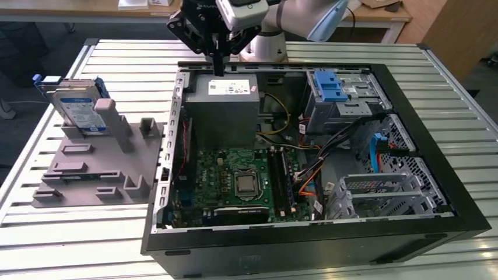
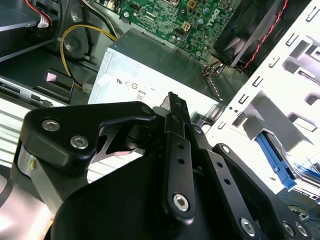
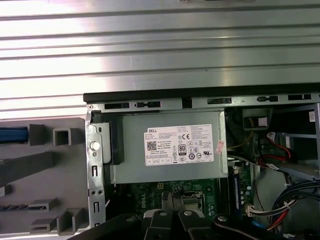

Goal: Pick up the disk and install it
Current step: 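Reach for the disk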

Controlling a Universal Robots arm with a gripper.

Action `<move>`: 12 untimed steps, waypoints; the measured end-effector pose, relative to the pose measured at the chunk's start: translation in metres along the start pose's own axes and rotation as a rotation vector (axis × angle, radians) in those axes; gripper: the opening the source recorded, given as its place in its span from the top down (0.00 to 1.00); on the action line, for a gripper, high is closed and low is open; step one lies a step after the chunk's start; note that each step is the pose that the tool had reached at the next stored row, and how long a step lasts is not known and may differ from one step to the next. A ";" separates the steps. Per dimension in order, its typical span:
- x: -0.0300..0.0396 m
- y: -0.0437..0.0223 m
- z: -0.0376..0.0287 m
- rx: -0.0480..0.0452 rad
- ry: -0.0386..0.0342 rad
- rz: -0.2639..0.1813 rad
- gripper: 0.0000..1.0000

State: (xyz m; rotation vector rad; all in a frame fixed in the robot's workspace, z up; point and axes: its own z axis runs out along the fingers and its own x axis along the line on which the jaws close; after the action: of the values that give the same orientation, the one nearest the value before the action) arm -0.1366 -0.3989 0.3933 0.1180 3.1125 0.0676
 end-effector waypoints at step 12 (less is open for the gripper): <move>0.0046 -0.0004 -0.0001 0.0000 0.0000 0.000 0.89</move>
State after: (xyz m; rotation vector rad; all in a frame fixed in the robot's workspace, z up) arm -0.1412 -0.3989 0.3933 0.1180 3.1125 0.0676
